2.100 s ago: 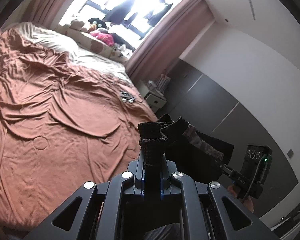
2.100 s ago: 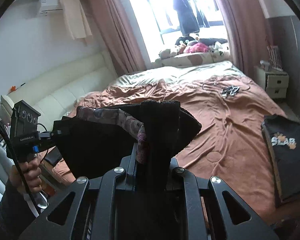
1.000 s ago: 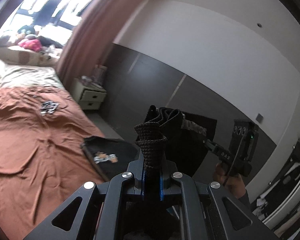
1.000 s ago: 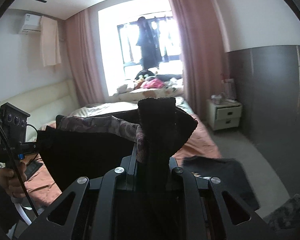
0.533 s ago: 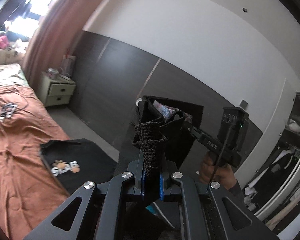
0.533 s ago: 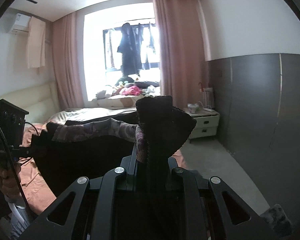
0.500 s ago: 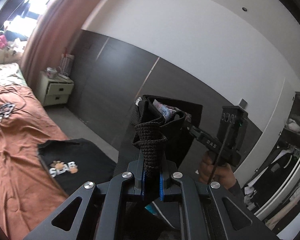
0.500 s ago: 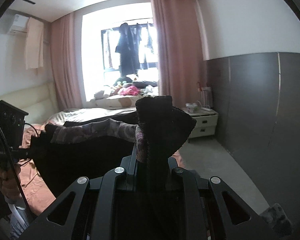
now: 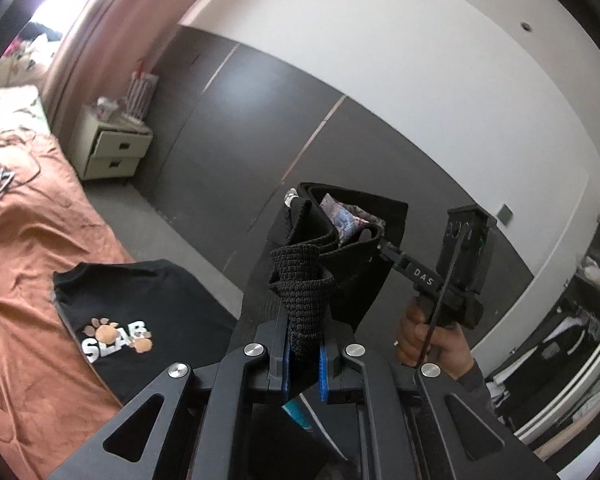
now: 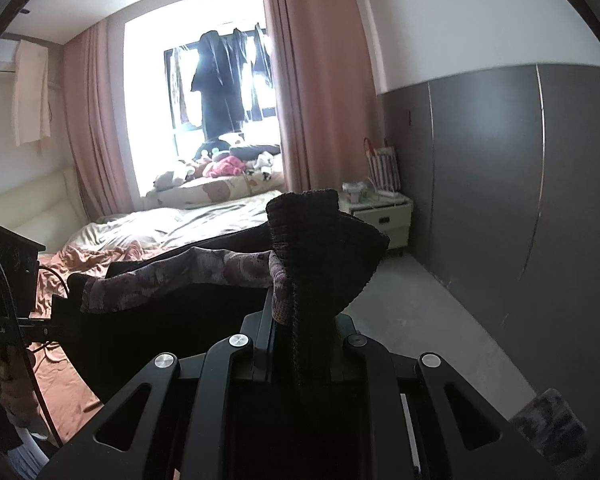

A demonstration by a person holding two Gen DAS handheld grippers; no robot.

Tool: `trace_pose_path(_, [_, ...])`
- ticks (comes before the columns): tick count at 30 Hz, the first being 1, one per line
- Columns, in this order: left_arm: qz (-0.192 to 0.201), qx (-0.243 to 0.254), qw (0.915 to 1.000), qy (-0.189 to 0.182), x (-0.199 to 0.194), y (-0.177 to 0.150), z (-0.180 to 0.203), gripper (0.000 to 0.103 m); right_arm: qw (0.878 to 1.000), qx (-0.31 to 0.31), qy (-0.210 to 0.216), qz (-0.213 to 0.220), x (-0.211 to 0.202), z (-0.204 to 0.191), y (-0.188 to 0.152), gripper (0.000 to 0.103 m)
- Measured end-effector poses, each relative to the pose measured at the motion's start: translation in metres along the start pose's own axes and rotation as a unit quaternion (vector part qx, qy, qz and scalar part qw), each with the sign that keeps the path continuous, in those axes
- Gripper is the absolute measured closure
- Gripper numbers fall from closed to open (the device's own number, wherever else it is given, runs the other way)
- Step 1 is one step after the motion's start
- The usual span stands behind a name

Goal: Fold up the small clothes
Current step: 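Lift the folded black garment with both tools and carry it toward the clothes stack, then lower the garment onto the black clothes stack and open both tools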

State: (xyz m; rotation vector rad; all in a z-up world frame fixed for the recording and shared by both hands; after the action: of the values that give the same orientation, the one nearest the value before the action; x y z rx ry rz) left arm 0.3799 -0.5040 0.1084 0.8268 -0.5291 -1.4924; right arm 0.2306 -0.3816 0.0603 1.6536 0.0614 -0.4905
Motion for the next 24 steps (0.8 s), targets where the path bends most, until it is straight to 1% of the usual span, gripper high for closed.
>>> trace_pose_path(3, [-0.002,-0.011,0.9999,0.012,0.004,0.005,-0.027,0.093,1.000,-0.001,-0.002,-0.018,0.028,-0.026,-0.006,0.090])
trace_pose_path(14, [-0.002,-0.060,0.9976,0.036,0.024,0.022,-0.125,0.093,0.998,0.007,-0.016,-0.066,0.099,-0.094,-0.015,0.090])
trace_pose_path(15, [-0.001,-0.066,0.9971,0.038,0.025,0.022,-0.136,0.093,0.997,0.006,-0.017,-0.070,0.110,-0.096,-0.010,0.090])
trace_pose_path(21, [-0.007,-0.092,0.9946,0.047,0.033,0.021,-0.190,0.093,0.994,0.006,-0.027,-0.102,0.146,-0.118,-0.016,0.090])
trace_pose_path(23, [-0.007,-0.100,0.9937,0.050,0.035,0.020,-0.205,0.093,0.993,0.003,-0.030,-0.113,0.155,-0.120,-0.018,0.090])
trace_pose_path(24, [-0.008,-0.106,0.9930,0.051,0.037,0.020,-0.216,0.093,0.992,0.003,-0.032,-0.119,0.155,-0.114,-0.019,0.090])
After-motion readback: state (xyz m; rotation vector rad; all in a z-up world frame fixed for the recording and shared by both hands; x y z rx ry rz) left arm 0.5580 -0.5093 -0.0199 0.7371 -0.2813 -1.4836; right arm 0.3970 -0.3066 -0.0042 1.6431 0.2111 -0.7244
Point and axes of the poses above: each gripper's, at about its wrist camera, not at the fingertips, and x roughly the way its jaws point, z to its right, y to its top, the point moved 5 cm from there along x, roughly the way its jaws point, and after that the axes turned 11 degrees about -y, right-handed, at the moved point
